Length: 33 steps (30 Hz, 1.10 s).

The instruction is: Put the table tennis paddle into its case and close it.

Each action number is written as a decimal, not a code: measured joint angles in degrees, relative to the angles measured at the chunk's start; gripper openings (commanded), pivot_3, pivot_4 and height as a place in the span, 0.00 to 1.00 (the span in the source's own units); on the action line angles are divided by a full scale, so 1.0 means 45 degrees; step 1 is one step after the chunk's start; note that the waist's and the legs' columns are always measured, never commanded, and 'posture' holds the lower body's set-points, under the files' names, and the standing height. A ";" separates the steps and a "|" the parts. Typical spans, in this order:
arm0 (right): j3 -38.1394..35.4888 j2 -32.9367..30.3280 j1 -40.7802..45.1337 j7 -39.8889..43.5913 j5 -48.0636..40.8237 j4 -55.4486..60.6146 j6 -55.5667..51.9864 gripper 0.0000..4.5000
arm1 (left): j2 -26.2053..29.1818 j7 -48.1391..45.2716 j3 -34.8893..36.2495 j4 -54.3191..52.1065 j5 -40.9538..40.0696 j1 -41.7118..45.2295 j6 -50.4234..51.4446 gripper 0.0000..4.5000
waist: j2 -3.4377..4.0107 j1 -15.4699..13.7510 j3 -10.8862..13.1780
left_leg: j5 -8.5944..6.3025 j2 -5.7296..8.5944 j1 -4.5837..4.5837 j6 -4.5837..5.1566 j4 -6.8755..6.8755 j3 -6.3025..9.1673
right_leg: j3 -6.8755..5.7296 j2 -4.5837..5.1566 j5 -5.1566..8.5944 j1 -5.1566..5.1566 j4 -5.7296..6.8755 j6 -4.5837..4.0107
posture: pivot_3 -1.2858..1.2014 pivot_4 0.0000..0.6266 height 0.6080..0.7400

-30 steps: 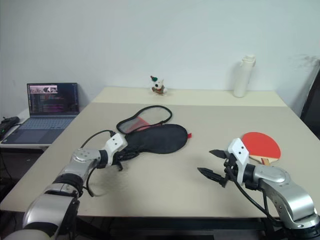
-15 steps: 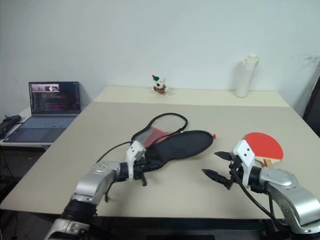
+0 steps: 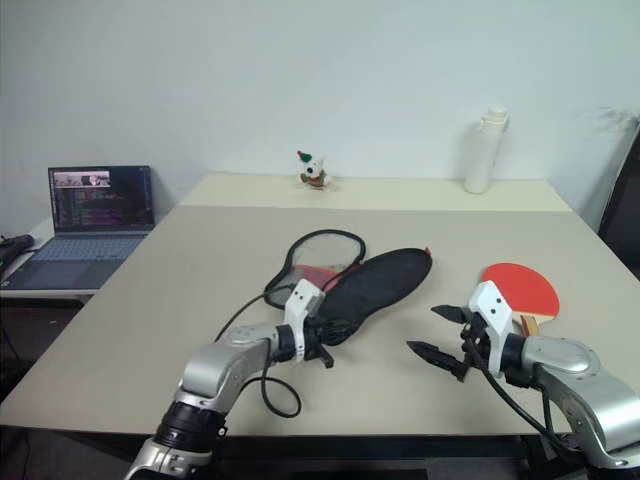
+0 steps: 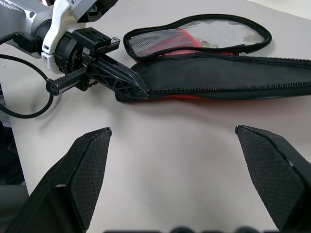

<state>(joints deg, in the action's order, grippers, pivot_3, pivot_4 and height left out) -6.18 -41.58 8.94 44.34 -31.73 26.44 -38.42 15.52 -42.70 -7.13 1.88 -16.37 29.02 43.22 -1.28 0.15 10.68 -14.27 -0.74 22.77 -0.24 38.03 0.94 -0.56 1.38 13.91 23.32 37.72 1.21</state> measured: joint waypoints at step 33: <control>0.2201 0.5860 0.3497 -0.6333 -0.0494 -0.3456 -0.5284 1.00 | 0.5248 -0.3937 0.2852 0.0878 -0.1921 -0.0517 -0.3589 0.99 | 0.0006 0.0005 0.0005 | -0.0001 -0.0036 0.0036 0.0000 -0.0022 0.0010 | 0.0006 -0.0011 0.0010 0.0055 0.0012 -0.0078 | 0.52 0.24 1.00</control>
<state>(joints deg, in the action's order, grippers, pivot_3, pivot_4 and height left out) 3.72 -15.20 24.68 15.84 -33.95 10.88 -62.20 39.13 -60.42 5.70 5.82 -25.01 26.69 27.06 -1.25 0.17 10.70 -14.27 -0.90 22.93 -0.24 37.93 0.99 -0.53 1.33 13.96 23.57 37.77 0.86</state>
